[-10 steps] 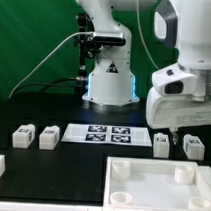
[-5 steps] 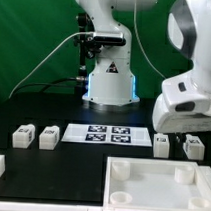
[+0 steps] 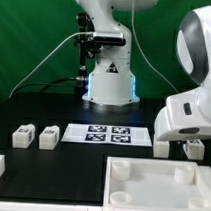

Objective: Assemble one leg

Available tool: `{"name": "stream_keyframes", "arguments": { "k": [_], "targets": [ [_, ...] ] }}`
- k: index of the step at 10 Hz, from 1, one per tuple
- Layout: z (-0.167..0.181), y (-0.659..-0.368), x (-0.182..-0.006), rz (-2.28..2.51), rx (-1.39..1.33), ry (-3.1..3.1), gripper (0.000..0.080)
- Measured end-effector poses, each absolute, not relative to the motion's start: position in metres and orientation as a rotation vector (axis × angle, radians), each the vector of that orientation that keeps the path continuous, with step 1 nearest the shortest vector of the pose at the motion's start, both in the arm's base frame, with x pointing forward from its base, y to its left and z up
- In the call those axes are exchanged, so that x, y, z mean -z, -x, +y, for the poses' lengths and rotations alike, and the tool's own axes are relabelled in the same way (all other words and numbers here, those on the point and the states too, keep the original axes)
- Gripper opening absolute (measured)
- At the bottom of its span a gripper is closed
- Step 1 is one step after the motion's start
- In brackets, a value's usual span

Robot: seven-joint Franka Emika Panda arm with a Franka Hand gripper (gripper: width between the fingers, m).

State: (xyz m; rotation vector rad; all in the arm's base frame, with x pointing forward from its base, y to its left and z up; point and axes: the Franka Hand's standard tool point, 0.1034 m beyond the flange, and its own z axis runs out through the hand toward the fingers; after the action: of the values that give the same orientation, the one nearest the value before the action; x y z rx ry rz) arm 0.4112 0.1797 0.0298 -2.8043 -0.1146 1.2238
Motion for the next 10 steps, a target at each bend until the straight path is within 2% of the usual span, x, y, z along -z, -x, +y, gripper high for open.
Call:
{"name": "stream_keyframes", "arguments": {
  "k": [3,5,6,7,8,9,10],
  "targets": [
    [0.187,-0.379,-0.011,-0.108,-1.25,2.805,0.0649],
    [0.187,-0.377,-0.01,-0.115,-1.253,2.805,0.0649],
    [0.187,-0.377,-0.01,-0.115,-1.254,2.804,0.0557],
    [0.187,-0.377,-0.01,-0.115,-1.254,2.804,0.0557],
    [0.187,-0.377,-0.01,-0.115,-1.254,2.804,0.0355],
    [0.187,-0.377,-0.01,-0.115,-1.254,2.804,0.0288],
    [0.187,-0.377,-0.01,-0.115,-1.254,2.804,0.0288]
  ]
}}
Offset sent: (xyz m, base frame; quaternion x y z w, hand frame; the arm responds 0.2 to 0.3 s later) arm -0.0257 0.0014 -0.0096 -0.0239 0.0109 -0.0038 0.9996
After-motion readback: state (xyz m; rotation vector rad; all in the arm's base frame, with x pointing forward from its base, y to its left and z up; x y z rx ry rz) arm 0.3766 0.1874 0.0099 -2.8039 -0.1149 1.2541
